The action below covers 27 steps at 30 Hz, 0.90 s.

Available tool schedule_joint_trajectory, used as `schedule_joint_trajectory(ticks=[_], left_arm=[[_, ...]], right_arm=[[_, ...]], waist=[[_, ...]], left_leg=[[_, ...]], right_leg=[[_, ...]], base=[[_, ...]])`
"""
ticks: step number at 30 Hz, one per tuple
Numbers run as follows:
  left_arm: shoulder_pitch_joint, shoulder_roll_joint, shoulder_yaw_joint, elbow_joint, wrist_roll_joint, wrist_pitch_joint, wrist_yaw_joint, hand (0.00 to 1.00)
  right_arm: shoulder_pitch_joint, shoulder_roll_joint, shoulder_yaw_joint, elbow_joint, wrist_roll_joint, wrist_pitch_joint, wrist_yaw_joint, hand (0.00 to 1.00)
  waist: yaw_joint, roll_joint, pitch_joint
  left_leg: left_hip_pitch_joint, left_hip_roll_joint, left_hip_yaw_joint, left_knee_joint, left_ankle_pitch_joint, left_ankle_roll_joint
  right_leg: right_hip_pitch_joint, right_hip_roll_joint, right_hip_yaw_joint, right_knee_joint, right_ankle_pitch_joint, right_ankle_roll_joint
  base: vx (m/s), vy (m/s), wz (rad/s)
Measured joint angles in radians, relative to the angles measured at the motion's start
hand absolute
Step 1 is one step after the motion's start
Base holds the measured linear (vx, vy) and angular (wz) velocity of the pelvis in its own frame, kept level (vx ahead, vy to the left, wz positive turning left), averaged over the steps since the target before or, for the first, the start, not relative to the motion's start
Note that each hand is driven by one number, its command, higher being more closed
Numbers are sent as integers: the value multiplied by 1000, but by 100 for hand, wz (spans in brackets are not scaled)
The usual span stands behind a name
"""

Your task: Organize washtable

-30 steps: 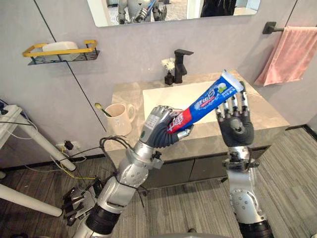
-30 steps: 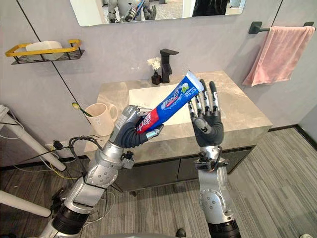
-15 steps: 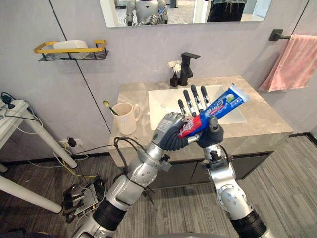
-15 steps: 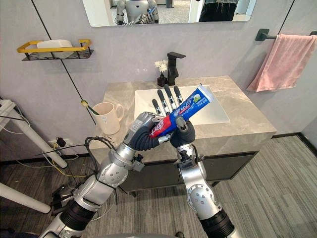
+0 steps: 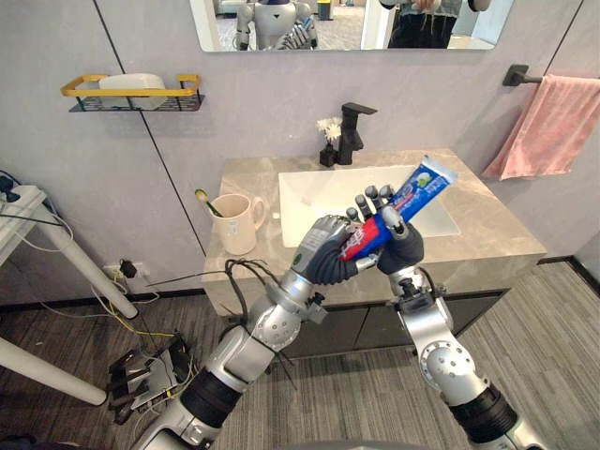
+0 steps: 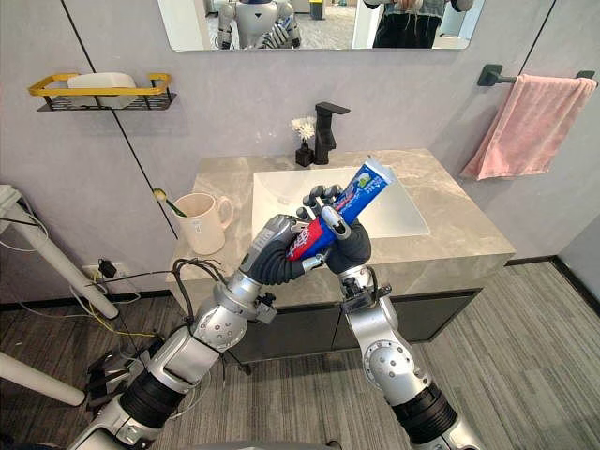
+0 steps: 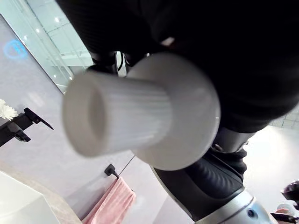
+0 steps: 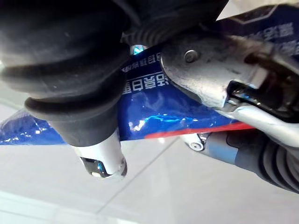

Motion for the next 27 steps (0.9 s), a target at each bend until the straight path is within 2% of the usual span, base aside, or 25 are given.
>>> schedule_joint_trajectory(ticks=[6,12,13,21,23,27], left_arm=[[21,-2,-22,37,0,-4,4,100],[43,-7,-15,46,0,-12,7,100],[46,-8,-15,51,2,-15,15,0],[55,-21,12,150,87,-3,24,0],[71,-36,57,150,121,13,23,0],[108,-52,143,137,120,29,23,0]], right_arm=[[0,28,-31,1,-103,0,-21,100],[0,44,-42,11,-177,21,-22,100],[0,55,-46,19,-203,21,-22,100],[-1,102,-91,66,-342,21,-38,100],[-4,132,-143,66,-363,21,-39,100],[-16,162,-210,66,-392,17,-48,100]], waist=[[-2,1,0],[-8,1,0],[-8,1,0],[-9,2,0],[-11,3,0],[-11,4,1]], left_leg=[[2,0,0,-6,0,0],[4,-1,0,-9,0,0],[4,-1,0,-9,0,0],[9,-2,0,-14,1,0],[12,-2,-1,-15,1,0],[20,-3,-6,-17,0,0]], right_leg=[[-1,0,0,0,0,0],[0,0,0,0,0,0],[0,0,0,0,0,0],[1,0,0,0,-1,2],[4,-1,-2,0,-2,2],[15,-1,-9,0,-5,6]], base=[[0,0,0],[0,0,0],[0,0,0],[0,0,0],[0,0,0],[-1,1,4]])
